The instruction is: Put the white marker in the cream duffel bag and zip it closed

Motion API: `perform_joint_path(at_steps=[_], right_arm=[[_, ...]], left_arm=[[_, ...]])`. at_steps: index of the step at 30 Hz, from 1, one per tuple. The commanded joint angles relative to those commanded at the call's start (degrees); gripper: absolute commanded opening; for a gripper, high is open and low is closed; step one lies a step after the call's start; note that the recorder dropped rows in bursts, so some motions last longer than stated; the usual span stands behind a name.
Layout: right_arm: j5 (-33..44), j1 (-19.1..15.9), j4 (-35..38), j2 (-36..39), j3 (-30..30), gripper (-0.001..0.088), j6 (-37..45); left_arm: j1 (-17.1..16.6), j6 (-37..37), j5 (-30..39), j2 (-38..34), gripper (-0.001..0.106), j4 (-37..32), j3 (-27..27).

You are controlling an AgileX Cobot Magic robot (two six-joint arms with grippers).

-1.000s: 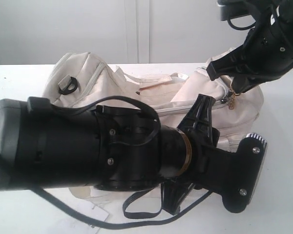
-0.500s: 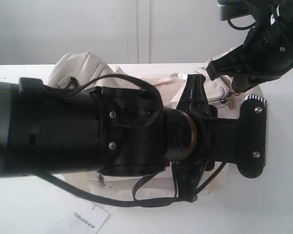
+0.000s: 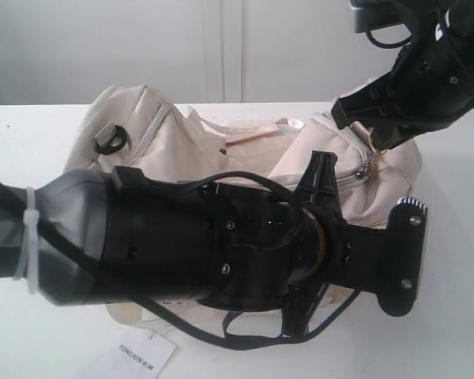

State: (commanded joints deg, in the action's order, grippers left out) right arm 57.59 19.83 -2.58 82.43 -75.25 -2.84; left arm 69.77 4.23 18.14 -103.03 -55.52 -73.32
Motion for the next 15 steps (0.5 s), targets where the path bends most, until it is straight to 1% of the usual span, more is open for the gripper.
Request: perform_joint_path(at_steps=[7,15], right_arm=[[-2.0,0.0,-3.2,0.0,0.0,0.0000,-0.6],[-2.2,0.0,-12.7,0.0,0.0,0.0000,-8.3]], left_arm=[[0.0,0.0,0.1,0.0,0.000,0.0,0.0],[0.0,0.0,1.3,0.0,0.000,0.1,0.0]])
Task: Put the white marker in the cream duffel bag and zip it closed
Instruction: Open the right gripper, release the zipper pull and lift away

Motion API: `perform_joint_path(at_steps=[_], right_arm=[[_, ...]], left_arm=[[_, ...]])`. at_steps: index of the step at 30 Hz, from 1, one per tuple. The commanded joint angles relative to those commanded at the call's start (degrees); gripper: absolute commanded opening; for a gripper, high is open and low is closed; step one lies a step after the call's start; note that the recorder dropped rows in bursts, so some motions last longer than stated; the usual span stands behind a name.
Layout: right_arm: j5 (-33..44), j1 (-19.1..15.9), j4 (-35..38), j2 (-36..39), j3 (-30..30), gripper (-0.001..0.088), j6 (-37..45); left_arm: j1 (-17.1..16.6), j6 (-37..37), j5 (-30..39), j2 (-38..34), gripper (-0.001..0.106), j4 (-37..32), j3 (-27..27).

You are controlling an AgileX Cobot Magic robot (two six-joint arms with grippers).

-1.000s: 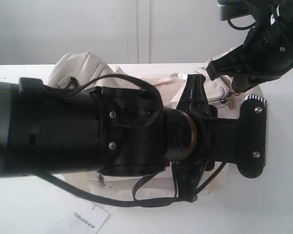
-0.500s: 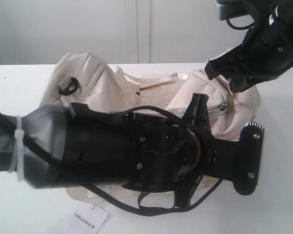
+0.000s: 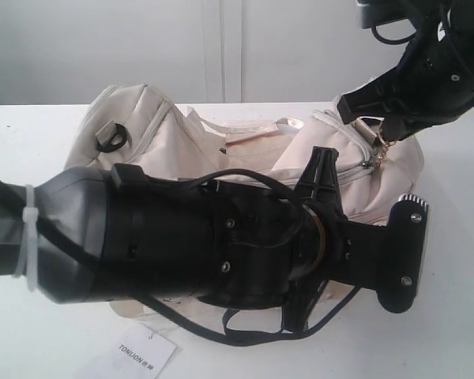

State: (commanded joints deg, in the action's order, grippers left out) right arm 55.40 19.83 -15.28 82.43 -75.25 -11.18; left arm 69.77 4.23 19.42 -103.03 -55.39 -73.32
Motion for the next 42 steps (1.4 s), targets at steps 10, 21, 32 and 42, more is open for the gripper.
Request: perform_joint_path(at_steps=[10,21,32,42], right_arm=[[-7.1,0.0,-3.2,0.0,0.0,0.0000,-3.3],[-16.1,0.0,-5.7,0.0,0.0,0.0000,-4.5],[-25.4,0.0,-7.0,0.2,0.0,0.0000,-4.7],[-31.3,0.0,-11.1,3.4,0.0,0.0000,-8.6]], left_arm=[[0.0,0.0,0.1,0.0,0.000,0.0,0.0],[0.0,0.0,-0.4,0.0,0.000,0.1,0.0],[0.0,0.0,-0.5,0.0,0.000,0.1,0.0],[0.0,0.0,-0.6,0.0,0.000,0.1,0.0]])
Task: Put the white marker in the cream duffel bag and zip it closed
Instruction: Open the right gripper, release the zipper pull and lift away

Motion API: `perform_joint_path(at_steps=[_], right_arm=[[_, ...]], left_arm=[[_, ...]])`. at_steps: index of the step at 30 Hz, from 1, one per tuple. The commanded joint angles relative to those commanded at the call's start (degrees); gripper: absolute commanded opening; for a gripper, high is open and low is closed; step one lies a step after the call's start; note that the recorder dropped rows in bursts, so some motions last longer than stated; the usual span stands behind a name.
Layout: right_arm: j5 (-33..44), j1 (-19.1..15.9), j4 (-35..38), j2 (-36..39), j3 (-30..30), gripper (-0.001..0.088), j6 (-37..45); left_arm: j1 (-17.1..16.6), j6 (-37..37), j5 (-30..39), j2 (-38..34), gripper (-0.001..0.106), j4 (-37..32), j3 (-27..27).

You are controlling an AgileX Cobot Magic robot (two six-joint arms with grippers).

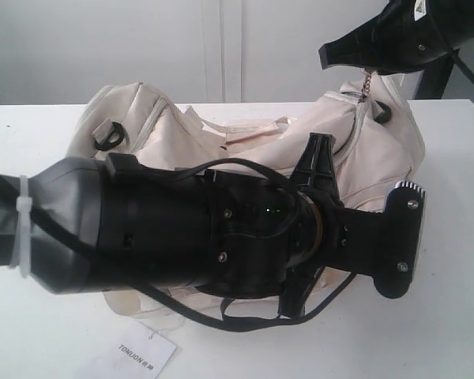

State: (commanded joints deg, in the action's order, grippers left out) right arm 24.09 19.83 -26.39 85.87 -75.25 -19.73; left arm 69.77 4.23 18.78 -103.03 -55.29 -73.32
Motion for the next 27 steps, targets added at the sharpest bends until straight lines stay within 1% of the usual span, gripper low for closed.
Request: perform_joint_path(at_steps=[3,7,15,27], right_arm=[[-1.8,0.0,-1.2,0.6,0.0,0.0000,-1.0],[-3.5,0.0,-5.5,1.6,0.0,0.0000,-5.0],[-7.2,0.0,-11.0,4.2,-0.1,0.0000,-7.7],[-13.3,-3.7,-11.7,7.5,-0.1,0.0000,-12.7]], left_arm=[[0.0,0.0,0.0,0.0,0.000,0.0,0.0],[0.1,0.0,-0.1,0.0,0.000,0.0,0.0],[0.1,0.0,-0.2,0.0,0.000,1.0,0.0],[0.1,-0.1,-1.6,0.0,0.000,1.0,0.0]])
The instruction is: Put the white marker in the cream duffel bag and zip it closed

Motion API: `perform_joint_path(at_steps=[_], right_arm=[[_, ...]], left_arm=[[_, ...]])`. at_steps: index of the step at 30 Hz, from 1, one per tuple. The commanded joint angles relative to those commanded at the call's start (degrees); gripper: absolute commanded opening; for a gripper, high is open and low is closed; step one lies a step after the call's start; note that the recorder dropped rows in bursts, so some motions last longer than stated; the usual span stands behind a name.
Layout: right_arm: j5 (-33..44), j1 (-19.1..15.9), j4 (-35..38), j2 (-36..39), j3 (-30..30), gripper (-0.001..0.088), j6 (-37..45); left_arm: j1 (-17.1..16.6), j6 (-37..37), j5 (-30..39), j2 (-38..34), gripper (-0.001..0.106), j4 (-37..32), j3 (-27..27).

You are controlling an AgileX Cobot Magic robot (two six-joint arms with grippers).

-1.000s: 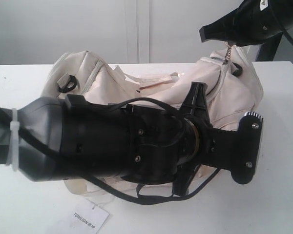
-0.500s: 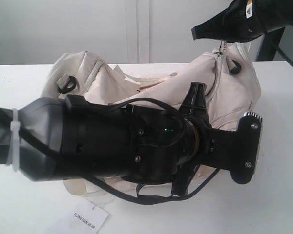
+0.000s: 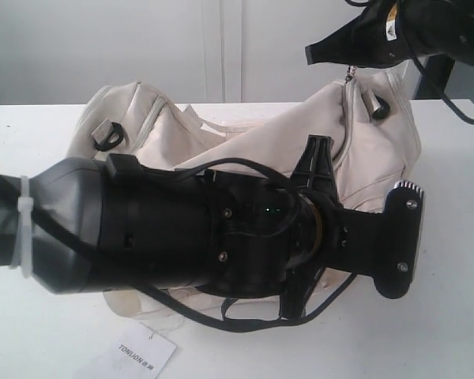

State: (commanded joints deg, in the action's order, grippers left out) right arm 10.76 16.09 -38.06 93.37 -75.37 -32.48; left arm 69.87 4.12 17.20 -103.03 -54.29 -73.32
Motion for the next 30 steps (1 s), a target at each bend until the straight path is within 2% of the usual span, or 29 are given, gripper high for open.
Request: perform_joint_path(at_steps=[6,17,25,30], right_arm=[[0.0,-0.3,0.8,0.4,0.0,0.0000,-1.3],[6.5,-0.2,12.9,-3.5,0.0,0.0000,-1.2],[10.9,-0.2,16.9,-4.5,0.0,0.0000,-1.0],[12.3,-0.2,23.1,-4.5,0.0,0.0000,3.6]], left_arm=[[0.0,0.0,0.0,-0.2,0.000,0.0,0.0],[0.0,0.0,0.2,-0.3,0.000,0.0,0.0],[0.0,0.0,0.2,-0.3,0.000,0.0,0.0],[0.0,0.0,0.2,-0.3,0.000,0.0,0.0]])
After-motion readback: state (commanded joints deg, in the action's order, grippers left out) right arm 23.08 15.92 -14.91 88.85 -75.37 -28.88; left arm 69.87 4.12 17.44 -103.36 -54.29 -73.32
